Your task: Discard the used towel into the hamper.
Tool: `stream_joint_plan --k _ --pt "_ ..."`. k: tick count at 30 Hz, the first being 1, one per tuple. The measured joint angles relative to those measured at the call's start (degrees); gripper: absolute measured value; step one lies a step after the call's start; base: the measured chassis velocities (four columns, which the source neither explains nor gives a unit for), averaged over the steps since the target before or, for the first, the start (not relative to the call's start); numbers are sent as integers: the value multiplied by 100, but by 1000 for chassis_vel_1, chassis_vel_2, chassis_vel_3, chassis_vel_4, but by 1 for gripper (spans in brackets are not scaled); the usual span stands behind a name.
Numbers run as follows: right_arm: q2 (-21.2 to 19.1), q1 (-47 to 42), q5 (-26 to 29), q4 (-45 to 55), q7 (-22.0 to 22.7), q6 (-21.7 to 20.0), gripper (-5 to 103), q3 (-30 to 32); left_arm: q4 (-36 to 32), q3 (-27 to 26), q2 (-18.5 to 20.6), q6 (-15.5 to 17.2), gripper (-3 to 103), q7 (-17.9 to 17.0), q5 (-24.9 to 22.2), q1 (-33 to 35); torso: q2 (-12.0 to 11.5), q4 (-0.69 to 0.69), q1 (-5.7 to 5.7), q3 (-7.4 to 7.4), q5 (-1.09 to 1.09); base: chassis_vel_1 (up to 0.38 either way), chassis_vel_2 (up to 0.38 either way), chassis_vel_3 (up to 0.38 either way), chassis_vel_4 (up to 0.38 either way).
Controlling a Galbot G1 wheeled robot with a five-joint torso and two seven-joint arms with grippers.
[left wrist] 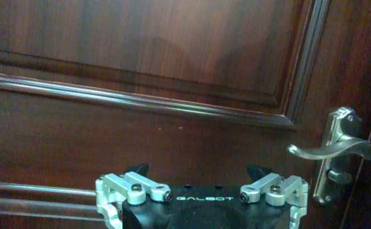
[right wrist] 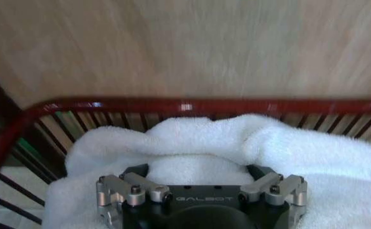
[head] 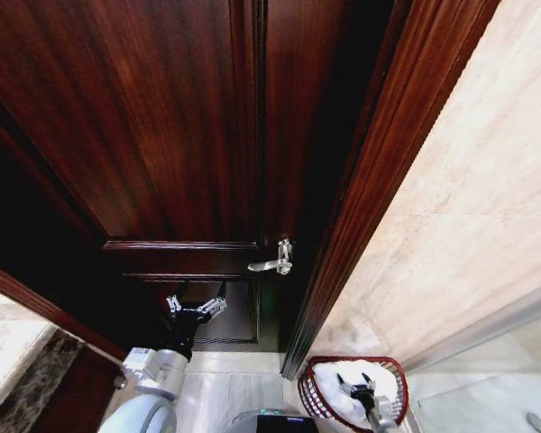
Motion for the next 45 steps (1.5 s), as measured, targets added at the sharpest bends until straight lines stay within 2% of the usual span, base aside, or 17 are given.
stream_joint_plan --k 5,14,27,36,42,45 --pt "-63 104 417 -160 -140 -349 100 -82 0 0 2 0 100 0 0 0 0 -3 0 0 1 0 0 0 0" --pt "-108 52 615 -68 -198 -458 100 -130 0 0 1 0 100 0 0 0 0 -2 0 0 1 0 0 0 0" --pt "43 245 380 -443 -102 -530 100 -42 0 0 1 0 100 0 0 0 0 -2 0 0 1 0 0 0 0" --pt "-49 362 505 -733 -20 -528 100 -66 0 0 1 0 100 0 0 0 0 -2 0 0 3 0 0 0 0" --pt "-121 20 654 -8 -207 -410 100 -114 0 0 1 0 100 0 0 0 0 -4 0 1 3 0 0 0 0" --pt "-140 -634 901 1311 -265 -465 100 -129 0 0 1 0 100 0 0 0 0 -4 0 1 2 0 0 0 0"
